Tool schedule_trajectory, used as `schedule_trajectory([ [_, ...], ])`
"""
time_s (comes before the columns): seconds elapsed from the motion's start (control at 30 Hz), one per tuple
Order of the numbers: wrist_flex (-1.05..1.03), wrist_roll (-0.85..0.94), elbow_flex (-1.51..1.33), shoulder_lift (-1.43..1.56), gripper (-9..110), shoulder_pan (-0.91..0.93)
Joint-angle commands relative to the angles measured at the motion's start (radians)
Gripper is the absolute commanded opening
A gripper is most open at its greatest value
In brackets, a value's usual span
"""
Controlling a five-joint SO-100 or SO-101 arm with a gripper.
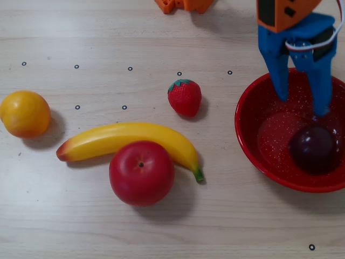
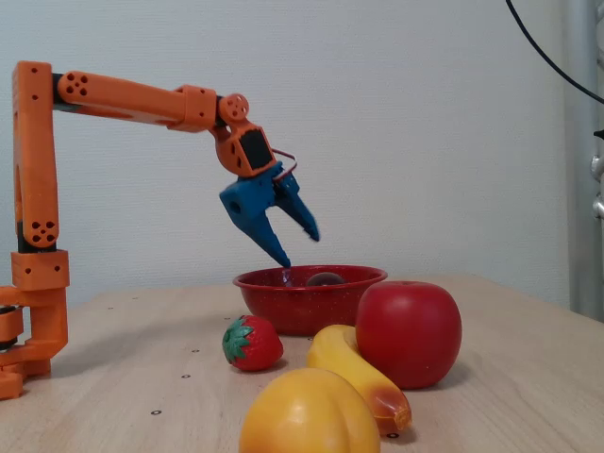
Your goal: Put plum in the red bowl.
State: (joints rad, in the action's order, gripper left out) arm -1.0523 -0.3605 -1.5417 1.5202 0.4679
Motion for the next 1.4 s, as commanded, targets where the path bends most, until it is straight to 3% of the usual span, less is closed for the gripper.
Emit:
schedule_trajectory([
  [0.0,-0.017,0.023,0.097,0.149,8,-0.06],
  [0.1,-0.044,0.028,0.077,0.222,0,-0.103],
  [0.47,-0.011,0.101,-0.282,0.617,0,-0.331],
  [0.77,0.221,0.117,-0.819,1.052,0,-0.492],
  [0.97,0.353,0.115,-1.114,1.328,0,-0.523],
  [1.37,0.368,0.183,-1.436,1.681,0,-0.522],
])
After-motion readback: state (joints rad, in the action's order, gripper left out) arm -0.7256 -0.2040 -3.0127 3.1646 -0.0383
